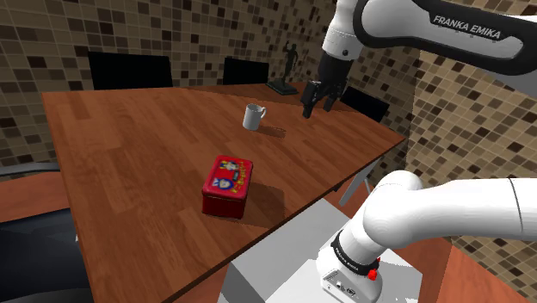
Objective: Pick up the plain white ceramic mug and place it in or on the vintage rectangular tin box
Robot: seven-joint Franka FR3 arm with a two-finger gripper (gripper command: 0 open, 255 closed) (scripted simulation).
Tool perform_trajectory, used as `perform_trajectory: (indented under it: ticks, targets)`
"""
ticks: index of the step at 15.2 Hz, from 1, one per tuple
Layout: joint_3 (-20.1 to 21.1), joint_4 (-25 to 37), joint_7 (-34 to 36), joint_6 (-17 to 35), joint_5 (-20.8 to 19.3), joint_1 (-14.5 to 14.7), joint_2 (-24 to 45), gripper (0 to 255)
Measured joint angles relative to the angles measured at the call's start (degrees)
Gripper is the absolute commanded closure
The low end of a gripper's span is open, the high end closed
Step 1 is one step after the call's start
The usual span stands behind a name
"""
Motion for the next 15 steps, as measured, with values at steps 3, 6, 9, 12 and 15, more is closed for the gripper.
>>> perform_trajectory:
  ticks: [3,6,9,12,15]
  targets:
    - [-1.0,0.7,-1.2,1.4,-0.5,-0.1,2.3,0]
    - [-3.3,3.0,-4.1,4.5,-1.5,-0.3,8.3,0]
    - [-5.3,5.4,-6.7,8.2,-2.0,-0.2,15.1,0]
    - [-7.5,8.8,-10.0,10.9,-2.2,-0.2,21.7,0]
    - [-9.1,13.0,-12.8,13.4,-1.7,0.0,29.2,0]
